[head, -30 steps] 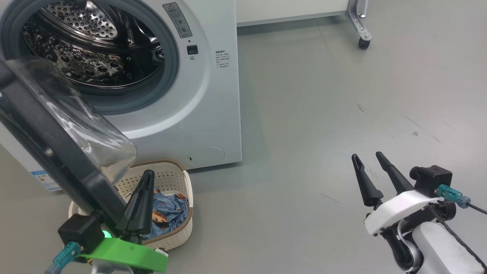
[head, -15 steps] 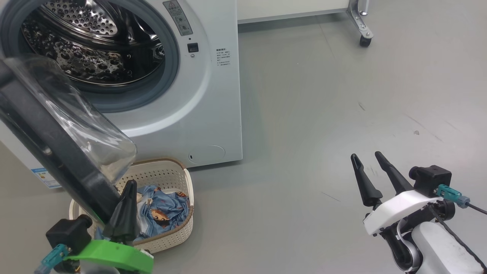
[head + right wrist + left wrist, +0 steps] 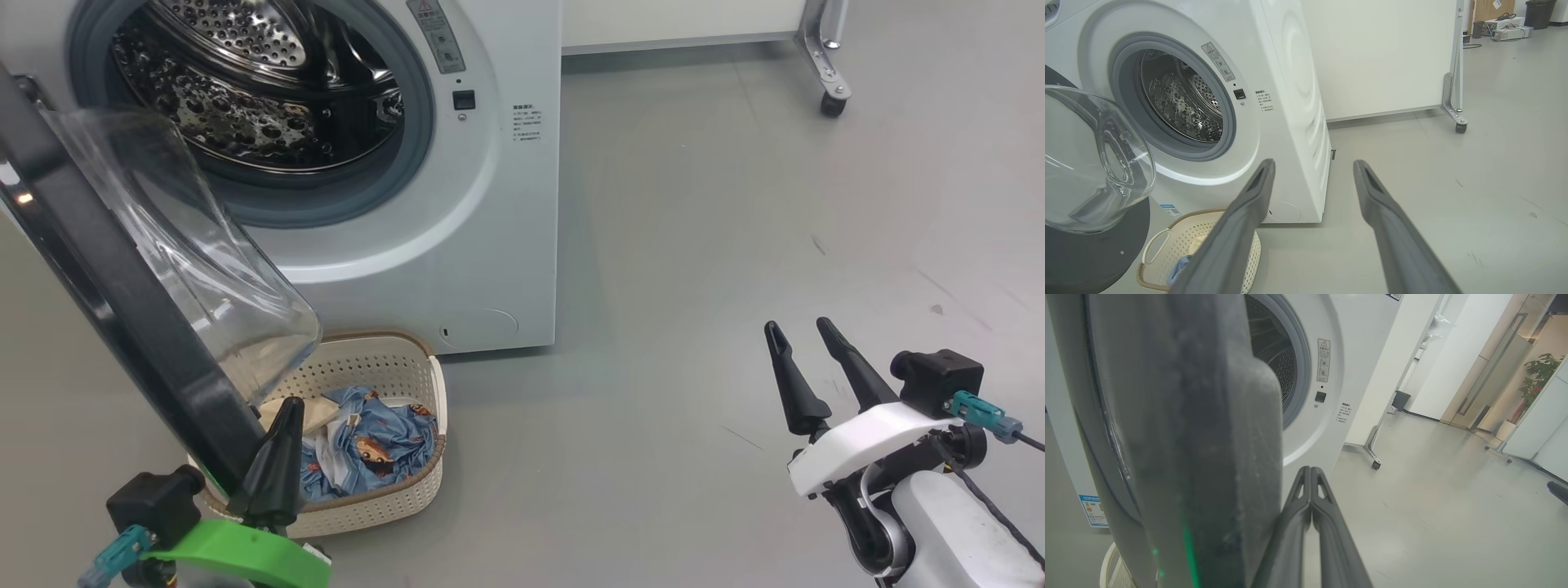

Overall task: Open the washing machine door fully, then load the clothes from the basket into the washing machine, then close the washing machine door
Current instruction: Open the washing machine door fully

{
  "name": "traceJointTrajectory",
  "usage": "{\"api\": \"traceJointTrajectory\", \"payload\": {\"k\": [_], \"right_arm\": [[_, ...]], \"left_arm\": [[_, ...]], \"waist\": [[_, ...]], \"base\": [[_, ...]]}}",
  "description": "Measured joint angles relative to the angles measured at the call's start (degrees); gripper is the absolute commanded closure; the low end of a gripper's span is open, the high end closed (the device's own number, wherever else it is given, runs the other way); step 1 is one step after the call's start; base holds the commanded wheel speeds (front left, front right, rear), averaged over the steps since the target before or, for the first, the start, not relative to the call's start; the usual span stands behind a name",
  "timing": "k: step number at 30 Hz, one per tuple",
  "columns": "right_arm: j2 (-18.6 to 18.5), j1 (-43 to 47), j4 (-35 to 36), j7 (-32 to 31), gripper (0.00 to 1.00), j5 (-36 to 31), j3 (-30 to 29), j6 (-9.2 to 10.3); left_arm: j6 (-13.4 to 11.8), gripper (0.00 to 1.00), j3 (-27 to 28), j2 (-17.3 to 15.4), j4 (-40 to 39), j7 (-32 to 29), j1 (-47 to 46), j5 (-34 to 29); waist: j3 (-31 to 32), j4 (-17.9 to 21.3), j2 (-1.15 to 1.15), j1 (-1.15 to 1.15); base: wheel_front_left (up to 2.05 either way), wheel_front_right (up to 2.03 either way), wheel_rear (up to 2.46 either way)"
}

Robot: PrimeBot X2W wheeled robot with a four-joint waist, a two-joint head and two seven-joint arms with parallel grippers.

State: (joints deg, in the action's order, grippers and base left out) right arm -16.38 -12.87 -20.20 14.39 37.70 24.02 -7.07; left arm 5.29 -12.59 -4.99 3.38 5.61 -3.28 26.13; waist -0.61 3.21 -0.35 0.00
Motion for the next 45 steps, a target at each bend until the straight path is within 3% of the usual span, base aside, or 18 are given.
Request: {"api": "traceJointTrajectory", "payload": {"k": [21,45], "right_arm": [[0.31,1.0,0.56,0.0,0.0,-0.01,-0.32,0.0],[1.82,1.17,0.67,0.0,0.0,-0.01,0.12,0.0]], "left_arm": [[-1.41,1.0,2.43,-1.3,-0.56,0.55,1.19,0.0],[-4.13,1.0,10.37,-7.46,0.91,-3.42,1.27,2.04]], "waist": [[1.21,-8.41,0.0,0.0],[0.49,-14.65,0.0,0.0]], "base": [[0.0,0.0,0.0],[0.0,0.0,0.0]]}}
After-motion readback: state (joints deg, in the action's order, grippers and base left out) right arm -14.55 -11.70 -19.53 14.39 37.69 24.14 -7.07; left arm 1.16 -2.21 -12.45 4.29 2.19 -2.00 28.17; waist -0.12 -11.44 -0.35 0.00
